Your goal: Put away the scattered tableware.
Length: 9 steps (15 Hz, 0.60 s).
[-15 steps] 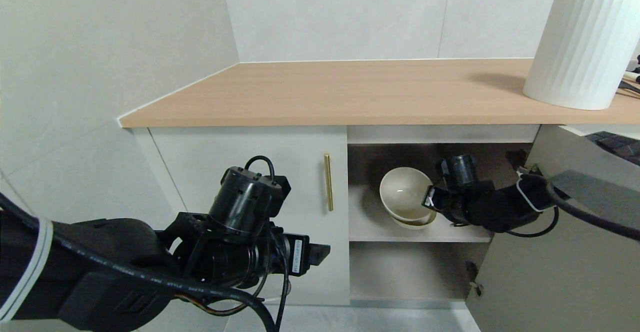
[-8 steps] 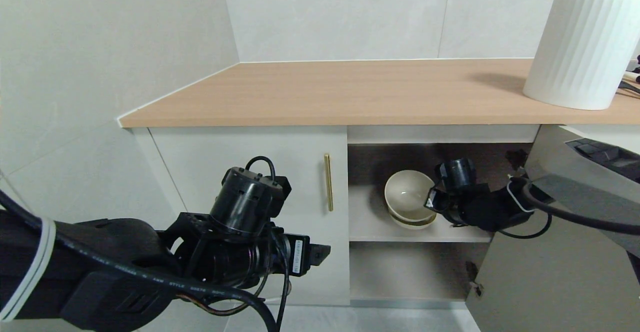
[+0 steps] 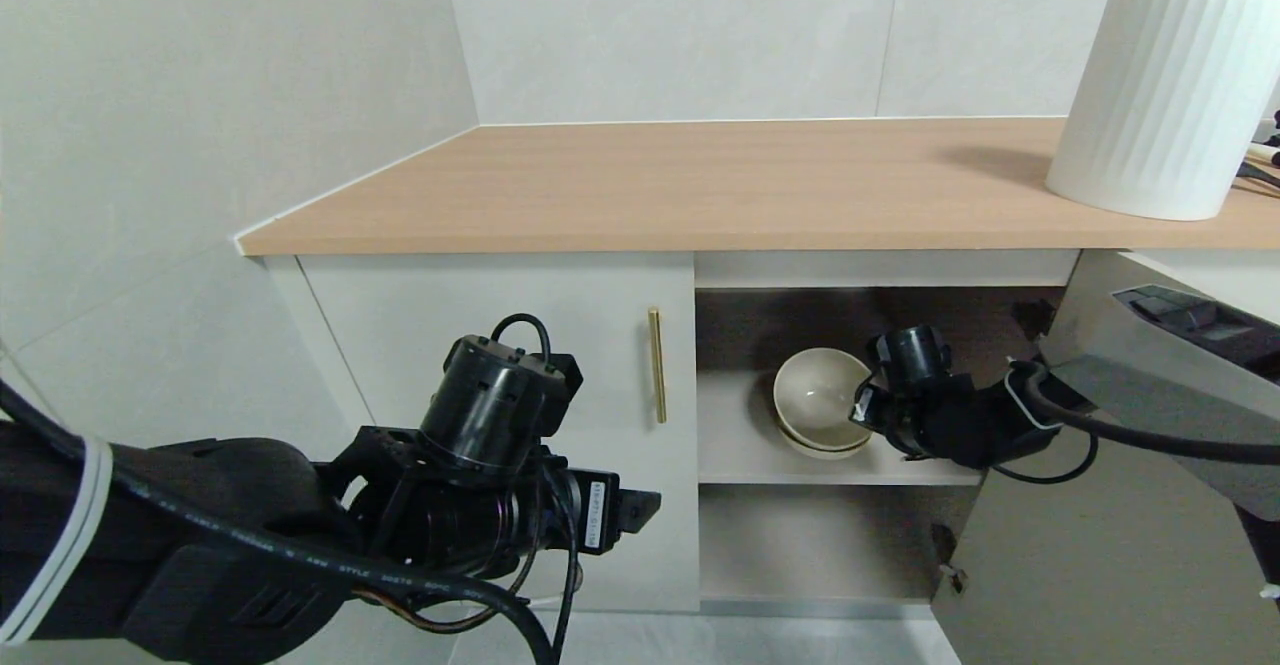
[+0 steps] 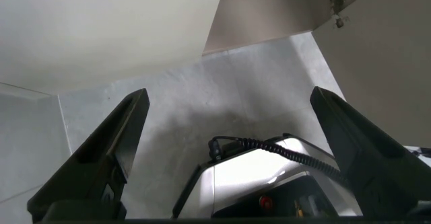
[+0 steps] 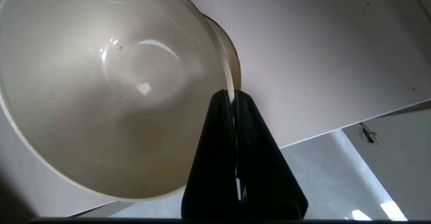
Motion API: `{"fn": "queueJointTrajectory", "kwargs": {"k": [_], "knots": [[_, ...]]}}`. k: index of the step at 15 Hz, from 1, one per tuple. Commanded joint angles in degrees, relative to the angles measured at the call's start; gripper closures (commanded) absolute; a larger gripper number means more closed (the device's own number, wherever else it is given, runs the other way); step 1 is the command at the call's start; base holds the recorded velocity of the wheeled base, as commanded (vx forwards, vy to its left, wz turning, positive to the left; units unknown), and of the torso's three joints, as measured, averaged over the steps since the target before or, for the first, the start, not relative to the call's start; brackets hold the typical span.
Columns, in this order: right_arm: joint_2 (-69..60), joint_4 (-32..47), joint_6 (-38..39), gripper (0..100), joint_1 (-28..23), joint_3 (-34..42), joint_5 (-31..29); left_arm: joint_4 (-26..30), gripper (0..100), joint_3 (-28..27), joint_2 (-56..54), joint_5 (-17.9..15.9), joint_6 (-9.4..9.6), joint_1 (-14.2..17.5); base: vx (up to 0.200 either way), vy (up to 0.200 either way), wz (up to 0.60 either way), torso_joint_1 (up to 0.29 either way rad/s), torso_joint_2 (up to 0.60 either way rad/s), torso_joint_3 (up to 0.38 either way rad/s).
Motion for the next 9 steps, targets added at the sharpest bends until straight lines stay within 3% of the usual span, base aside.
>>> {"fn": "queueJointTrajectory", "kwargs": {"k": [1,4,5,9], "knots": [[0.32,-0.03,-0.02,100,-0.22,-0.08,0.10,-0.03,0,0.01,0.03,0.04,-0.02,0.02,0.000,0.000,0.00,0.000,0.00,0.000],[0.41,-0.03,-0.11,100,-0.30,-0.08,0.01,-0.03,0,0.01,0.03,0.04,-0.02,0.02,0.000,0.000,0.00,0.000,0.00,0.000],[0.41,-0.03,-0.11,0,-0.30,-0.08,0.01,-0.03,0,0.01,0.03,0.04,-0.02,0.02,0.000,0.000,0.00,0.000,0.00,0.000],[0.41,-0.03,-0.19,0,-0.30,0.18,0.19,-0.03,0,0.01,-0.06,0.04,-0.02,0.02,0.000,0.000,0.00,0.000,0.00,0.000]]}}
